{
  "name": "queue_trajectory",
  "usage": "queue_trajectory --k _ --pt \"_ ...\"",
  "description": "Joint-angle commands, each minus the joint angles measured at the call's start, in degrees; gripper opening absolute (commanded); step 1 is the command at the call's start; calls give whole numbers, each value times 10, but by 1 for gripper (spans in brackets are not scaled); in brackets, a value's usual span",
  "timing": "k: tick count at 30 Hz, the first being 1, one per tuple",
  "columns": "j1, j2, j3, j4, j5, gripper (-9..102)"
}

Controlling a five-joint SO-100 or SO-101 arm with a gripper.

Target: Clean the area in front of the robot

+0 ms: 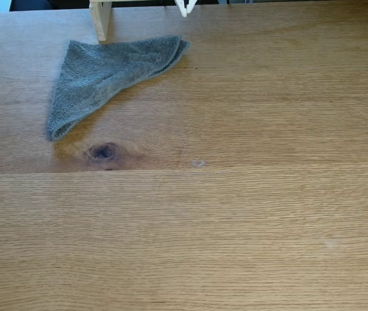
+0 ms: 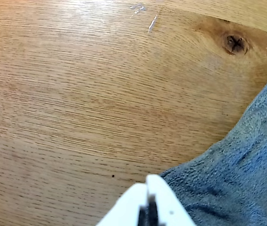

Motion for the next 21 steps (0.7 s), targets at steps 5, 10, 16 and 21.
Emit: queue_trajectory --k 5,10,16,21 --pt "-4 5 54 2 -1 0" --pt "-4 5 54 2 -1 0" --pt "-4 5 54 2 -1 0" --pt "11 5 54 2 -1 0"
